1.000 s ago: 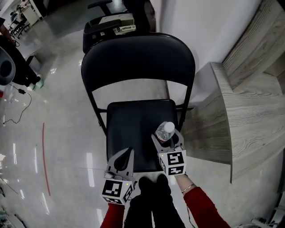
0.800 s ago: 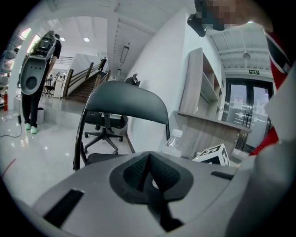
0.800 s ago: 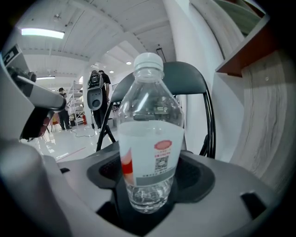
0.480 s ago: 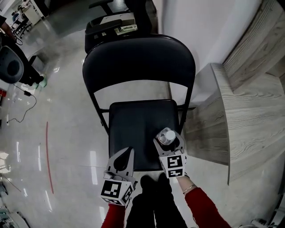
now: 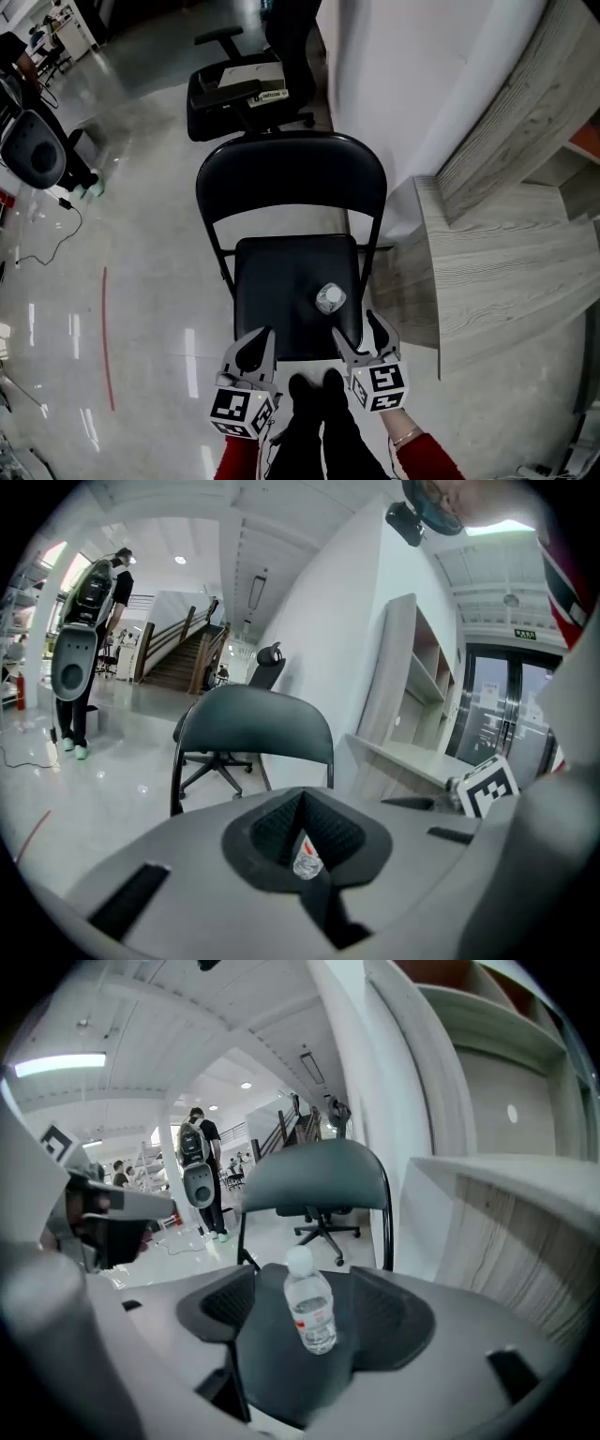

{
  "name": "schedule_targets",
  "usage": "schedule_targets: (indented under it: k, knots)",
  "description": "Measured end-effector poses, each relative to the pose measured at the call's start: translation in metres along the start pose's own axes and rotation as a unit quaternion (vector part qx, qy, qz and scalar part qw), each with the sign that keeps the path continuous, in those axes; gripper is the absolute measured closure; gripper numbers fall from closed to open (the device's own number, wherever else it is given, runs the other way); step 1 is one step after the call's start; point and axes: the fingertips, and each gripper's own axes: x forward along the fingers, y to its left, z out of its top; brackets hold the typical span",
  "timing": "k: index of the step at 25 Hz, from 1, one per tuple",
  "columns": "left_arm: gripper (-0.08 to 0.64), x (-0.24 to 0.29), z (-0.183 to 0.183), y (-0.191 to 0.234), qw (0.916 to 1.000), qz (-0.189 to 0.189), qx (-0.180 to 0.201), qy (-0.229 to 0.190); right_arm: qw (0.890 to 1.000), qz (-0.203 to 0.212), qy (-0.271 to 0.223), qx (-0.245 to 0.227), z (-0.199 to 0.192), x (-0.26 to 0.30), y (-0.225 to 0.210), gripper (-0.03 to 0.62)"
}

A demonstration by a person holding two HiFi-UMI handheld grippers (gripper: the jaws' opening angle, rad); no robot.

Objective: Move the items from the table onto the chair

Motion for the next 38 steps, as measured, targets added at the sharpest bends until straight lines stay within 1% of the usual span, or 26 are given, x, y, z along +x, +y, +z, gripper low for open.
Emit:
schedule_targets:
  k: [1, 4, 7, 9, 10, 14, 18, 25, 30, 38]
  knots:
    - [0.552, -0.003, 0.010, -0.004, 1.0000, -0.002, 0.001, -0.004, 1.000, 0.007, -0.006, 0.001, 0.015, -0.014, 0.007, 0.268]
    - [0.552, -0.011, 0.044, -0.020, 0.9996, -0.011, 0.005, -0.025, 0.999, 0.019, -0.042, 0.007, 0.069, -0.048, 0.017, 0.375]
    - [0.552, -0.018, 0.082, -0.036, 0.9985, -0.021, 0.017, -0.047, 0.996, 0.017, -0.083, 0.002, 0.122, -0.072, 0.021, 0.469]
    - [0.552, -0.024, 0.101, -0.046, 0.9977, -0.026, 0.027, -0.057, 0.994, 0.015, -0.105, -0.004, 0.147, -0.084, 0.024, 0.519]
    - [0.552, -0.027, 0.110, -0.050, 0.9972, -0.029, 0.032, -0.062, 0.993, 0.016, -0.115, -0.008, 0.158, -0.088, 0.025, 0.533]
    - [0.552, -0.042, 0.136, -0.058, 0.9949, -0.036, 0.050, -0.080, 0.989, 0.019, -0.146, -0.028, 0.193, -0.103, 0.036, 0.561]
    - [0.552, -0.060, 0.150, -0.068, 0.9931, -0.045, 0.064, -0.088, 0.986, 0.027, -0.159, -0.029, 0.207, -0.123, 0.052, 0.575]
    - [0.552, -0.068, 0.171, -0.082, 0.9889, -0.052, 0.074, -0.118, 0.983, 0.042, -0.176, -0.040, 0.222, -0.141, 0.062, 0.578]
    - [0.552, -0.076, 0.174, -0.086, 0.9876, -0.048, 0.081, -0.125, 0.980, 0.055, -0.183, -0.048, 0.230, -0.148, 0.073, 0.578]
    - [0.552, -0.093, 0.178, -0.078, 0.9867, -0.033, 0.081, -0.137, 0.976, 0.092, -0.185, -0.064, 0.232, -0.153, 0.091, 0.578]
